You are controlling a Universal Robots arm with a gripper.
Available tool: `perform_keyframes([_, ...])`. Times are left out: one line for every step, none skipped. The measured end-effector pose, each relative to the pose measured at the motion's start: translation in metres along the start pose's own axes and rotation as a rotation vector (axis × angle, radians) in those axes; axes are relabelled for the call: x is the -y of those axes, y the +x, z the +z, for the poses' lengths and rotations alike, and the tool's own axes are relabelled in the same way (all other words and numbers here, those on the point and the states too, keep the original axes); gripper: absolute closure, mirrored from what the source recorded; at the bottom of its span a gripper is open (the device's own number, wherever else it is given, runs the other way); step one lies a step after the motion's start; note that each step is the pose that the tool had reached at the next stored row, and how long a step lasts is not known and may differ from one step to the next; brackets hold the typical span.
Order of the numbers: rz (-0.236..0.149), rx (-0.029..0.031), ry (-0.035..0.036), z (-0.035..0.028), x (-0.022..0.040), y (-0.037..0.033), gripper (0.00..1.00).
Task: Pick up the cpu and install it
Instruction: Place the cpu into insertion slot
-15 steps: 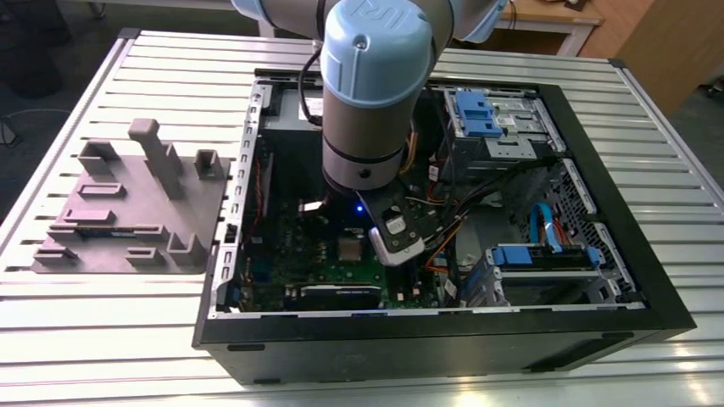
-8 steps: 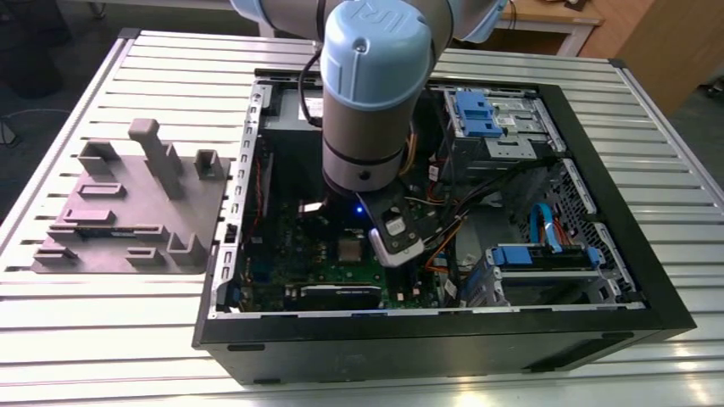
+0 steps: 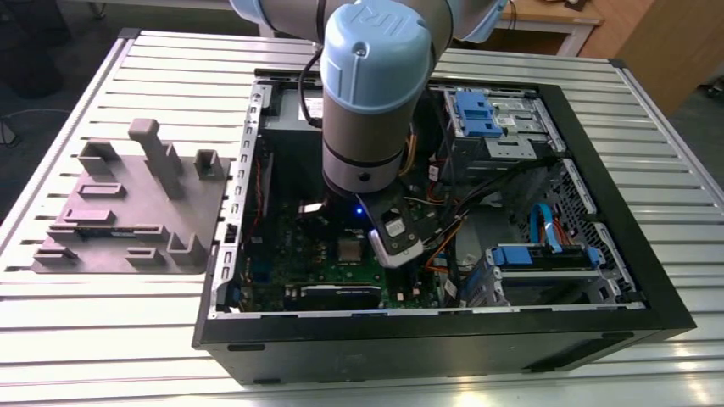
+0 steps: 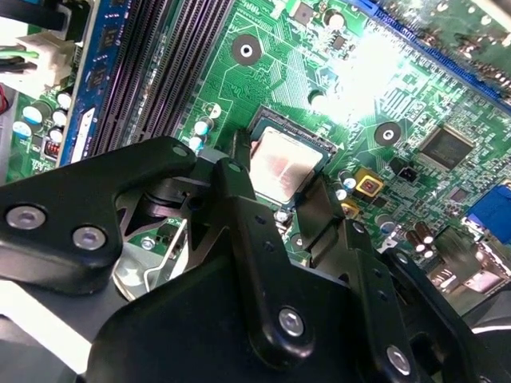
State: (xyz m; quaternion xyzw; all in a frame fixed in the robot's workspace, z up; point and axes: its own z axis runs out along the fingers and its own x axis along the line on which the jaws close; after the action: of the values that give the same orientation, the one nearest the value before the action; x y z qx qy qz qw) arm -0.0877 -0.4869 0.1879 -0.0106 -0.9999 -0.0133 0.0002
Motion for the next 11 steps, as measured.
perform_keyframes([0.0, 0.0, 0.0003, 0.0, 0.0001, 0.0, 0.53])
perform_keyframes([0.0, 0.0001, 0.0007, 0.0, 0.0002, 0.0, 0.53])
perform_keyframes([-0.001, 0.0002, 0.0011, 0.0001, 0.0003, 0.0, 0.53])
perform_keyframes([-0.001, 0.0002, 0.0015, 0.0001, 0.0004, 0.0, 0.53])
perform_keyframes([-0.002, 0.0002, 0.0019, 0.0001, 0.0007, 0.0, 0.53])
perform_keyframes([-0.002, 0.0002, 0.0025, 0.0001, 0.001, 0.0, 0.53])
perform_keyframes([-0.003, 0.0003, 0.003, 0.0001, 0.0013, -0.0001, 0.53])
perform_keyframes([-0.003, 0.0002, 0.0034, 0.0001, 0.0015, -0.0001, 0.53])
perform_keyframes([-0.003, 0.0003, 0.0034, 0.0001, 0.0015, -0.0001, 0.53])
perform_keyframes([-0.003, 0.0002, 0.0035, 0.0001, 0.0015, -0.0001, 0.53])
perform_keyframes([-0.003, 0.0002, 0.0036, 0.0001, 0.0016, -0.0001, 0.53])
